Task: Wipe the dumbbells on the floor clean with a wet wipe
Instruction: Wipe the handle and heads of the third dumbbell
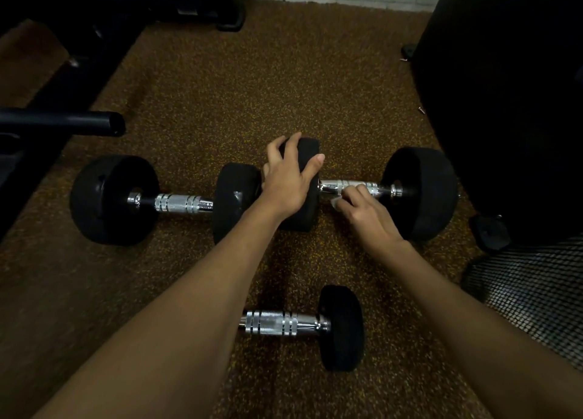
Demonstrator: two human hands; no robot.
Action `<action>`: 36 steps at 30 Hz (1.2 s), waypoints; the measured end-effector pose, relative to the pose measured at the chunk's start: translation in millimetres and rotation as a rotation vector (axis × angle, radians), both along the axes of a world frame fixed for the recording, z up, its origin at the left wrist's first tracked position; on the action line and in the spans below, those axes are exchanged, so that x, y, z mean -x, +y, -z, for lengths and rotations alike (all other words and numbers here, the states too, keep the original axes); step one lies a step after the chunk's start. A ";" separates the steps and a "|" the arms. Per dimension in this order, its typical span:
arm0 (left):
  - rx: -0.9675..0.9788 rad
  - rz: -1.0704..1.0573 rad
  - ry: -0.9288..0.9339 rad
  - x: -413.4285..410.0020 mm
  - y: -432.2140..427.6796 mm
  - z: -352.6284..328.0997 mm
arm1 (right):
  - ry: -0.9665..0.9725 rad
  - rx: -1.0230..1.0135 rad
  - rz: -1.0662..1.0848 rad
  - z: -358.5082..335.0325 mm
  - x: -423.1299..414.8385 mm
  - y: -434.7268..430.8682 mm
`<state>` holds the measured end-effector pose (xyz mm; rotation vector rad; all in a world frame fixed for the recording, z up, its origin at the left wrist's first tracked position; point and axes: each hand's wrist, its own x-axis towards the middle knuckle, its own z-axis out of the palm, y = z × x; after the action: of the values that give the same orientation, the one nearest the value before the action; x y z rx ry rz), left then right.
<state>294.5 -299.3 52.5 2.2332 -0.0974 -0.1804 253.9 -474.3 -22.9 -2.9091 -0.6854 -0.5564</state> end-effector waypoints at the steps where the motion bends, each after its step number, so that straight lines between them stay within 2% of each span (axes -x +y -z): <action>1: -0.002 -0.001 0.004 0.3 0.0 0.0 | -0.012 0.001 0.000 1.0 0.0 -0.7; 5: 0.000 -0.002 0.004 2.0 -0.2 -0.7 | 0.016 -0.052 0.005 -6.3 10.7 0.7; 7: -0.002 -0.003 -0.001 2.1 0.6 -1.4 | 0.058 -0.159 0.036 -15.3 17.8 1.5; 10: -0.016 0.020 0.029 1.5 1.7 -3.6 | 0.171 -0.518 0.228 -37.5 19.4 3.3; 13: -0.120 0.045 0.091 2.4 1.1 -10.8 | 0.311 -0.895 0.423 -62.4 12.8 0.3; 14: -0.174 0.058 0.070 3.6 0.4 -13.4 | 0.357 -1.000 0.449 -68.3 10.6 -0.2; 16: -0.262 0.101 -0.117 9.1 -6.2 -22.1 | 0.460 -1.217 0.464 -76.6 8.1 -2.7; 18: -0.221 0.159 -0.328 12.2 -14.4 -32.8 | 0.568 -1.416 0.441 -83.6 4.3 -1.9; 19: -0.172 0.200 -0.360 11.2 -21.5 -39.7 | 0.594 -1.485 0.417 -88.1 2.4 -3.4; 21: -0.079 0.242 -0.243 6.3 -36.0 -50.0 | 0.614 -1.563 0.359 -95.8 -1.6 -6.3; 23: 0.083 0.213 0.077 1.8 -47.3 -57.9 | 0.612 -1.600 0.325 -101.8 -5.9 -10.3; 25: 0.348 0.165 0.442 -0.8 -53.4 -60.1 | 0.622 -1.575 0.304 -106.5 -8.0 -13.9; 27: 0.496 0.138 0.614 -1.9 -54.6 -58.1 | 0.647 -1.516 0.291 -109.0 -9.9 -17.5; 30: 0.574 0.049 0.580 -5.4 -55.8 -50.2 | 0.660 -1.365 0.287 -111.3 -12.1 -22.9; 34: 0.542 -0.112 0.435 -14.3 -61.5 -38.6 | 0.272 -0.628 0.531 -114.3 -13.4 -47.0; 36: 0.366 -0.060 0.274 -16.9 -66.3 -33.5 | 0.159 -0.451 0.622 -113.9 -11.7 -60.3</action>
<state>311.4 -365.5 86.0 1.8270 0.0799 -0.4008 265.6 -534.6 91.0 -2.6407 0.3480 -0.4423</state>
